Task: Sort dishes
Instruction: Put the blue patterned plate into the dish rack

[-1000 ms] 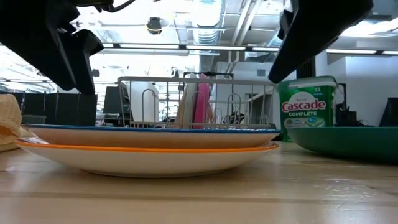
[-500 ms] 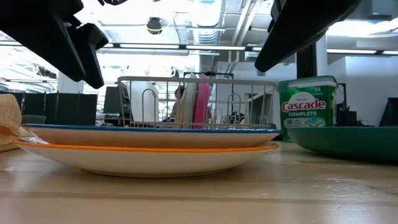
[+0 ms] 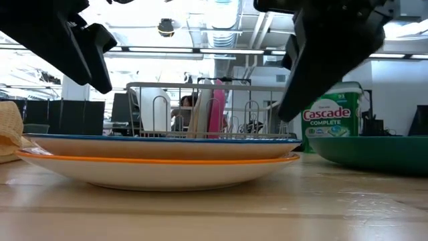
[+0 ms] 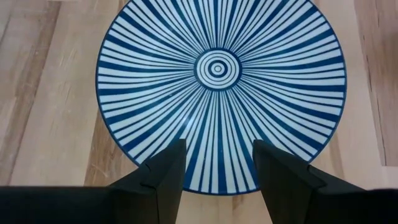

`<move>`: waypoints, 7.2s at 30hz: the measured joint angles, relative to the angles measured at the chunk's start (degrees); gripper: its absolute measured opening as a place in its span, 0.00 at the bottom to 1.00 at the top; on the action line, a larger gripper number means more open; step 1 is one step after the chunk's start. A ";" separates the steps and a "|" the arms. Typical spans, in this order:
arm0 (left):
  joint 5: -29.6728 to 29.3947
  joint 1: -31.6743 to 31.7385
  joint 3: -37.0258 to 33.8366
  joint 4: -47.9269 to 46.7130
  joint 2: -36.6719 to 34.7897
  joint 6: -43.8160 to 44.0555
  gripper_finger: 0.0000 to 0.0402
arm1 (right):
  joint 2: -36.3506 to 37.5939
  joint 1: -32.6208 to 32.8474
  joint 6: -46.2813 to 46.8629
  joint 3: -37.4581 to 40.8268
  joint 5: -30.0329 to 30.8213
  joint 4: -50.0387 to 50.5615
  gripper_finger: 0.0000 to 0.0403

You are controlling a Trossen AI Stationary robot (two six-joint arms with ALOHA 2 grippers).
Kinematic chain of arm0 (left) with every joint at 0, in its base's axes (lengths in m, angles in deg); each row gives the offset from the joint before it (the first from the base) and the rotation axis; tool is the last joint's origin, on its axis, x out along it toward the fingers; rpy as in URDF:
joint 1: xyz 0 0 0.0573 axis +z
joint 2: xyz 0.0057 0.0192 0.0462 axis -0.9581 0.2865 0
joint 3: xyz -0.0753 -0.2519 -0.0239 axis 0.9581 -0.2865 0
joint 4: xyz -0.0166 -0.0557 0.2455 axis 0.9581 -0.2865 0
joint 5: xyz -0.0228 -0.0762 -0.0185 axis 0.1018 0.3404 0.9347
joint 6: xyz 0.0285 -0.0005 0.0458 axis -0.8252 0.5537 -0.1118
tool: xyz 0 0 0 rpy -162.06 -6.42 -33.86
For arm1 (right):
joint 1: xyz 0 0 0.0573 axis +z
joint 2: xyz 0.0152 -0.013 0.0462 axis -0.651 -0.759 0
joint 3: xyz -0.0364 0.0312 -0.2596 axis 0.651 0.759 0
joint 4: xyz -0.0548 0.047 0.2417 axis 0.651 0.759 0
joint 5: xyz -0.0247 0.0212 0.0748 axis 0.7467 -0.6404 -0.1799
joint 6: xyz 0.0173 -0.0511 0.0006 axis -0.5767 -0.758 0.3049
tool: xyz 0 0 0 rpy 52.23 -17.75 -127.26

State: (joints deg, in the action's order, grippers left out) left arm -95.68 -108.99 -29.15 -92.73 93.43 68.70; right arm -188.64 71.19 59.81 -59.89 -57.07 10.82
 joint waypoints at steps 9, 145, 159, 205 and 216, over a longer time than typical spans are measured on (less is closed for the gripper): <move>0.03 -1.27 0.00 -0.08 0.00 0.85 0.45 | 0.00 -0.55 0.48 0.00 0.01 1.63 0.00; -18.11 6.82 1.57 -0.09 -26.03 11.66 0.00 | 30.41 5.63 -10.95 -3.45 31.15 8.56 0.05; -26.47 6.64 1.62 9.08 -33.76 -1.87 0.00 | 35.21 5.10 -13.60 -2.25 36.50 9.24 0.05; -36.75 6.69 1.62 3.46 -44.54 -7.75 0.00 | 36.04 -5.57 -17.02 -0.37 36.01 31.20 0.05; -32.13 5.54 1.55 9.49 -40.66 -20.51 0.00 | 35.67 -5.81 -9.72 -0.37 32.46 29.83 0.05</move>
State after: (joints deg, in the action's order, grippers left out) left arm -127.82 -103.45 -27.60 -83.24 52.77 48.19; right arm -152.97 65.37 50.09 -60.27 -24.61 40.65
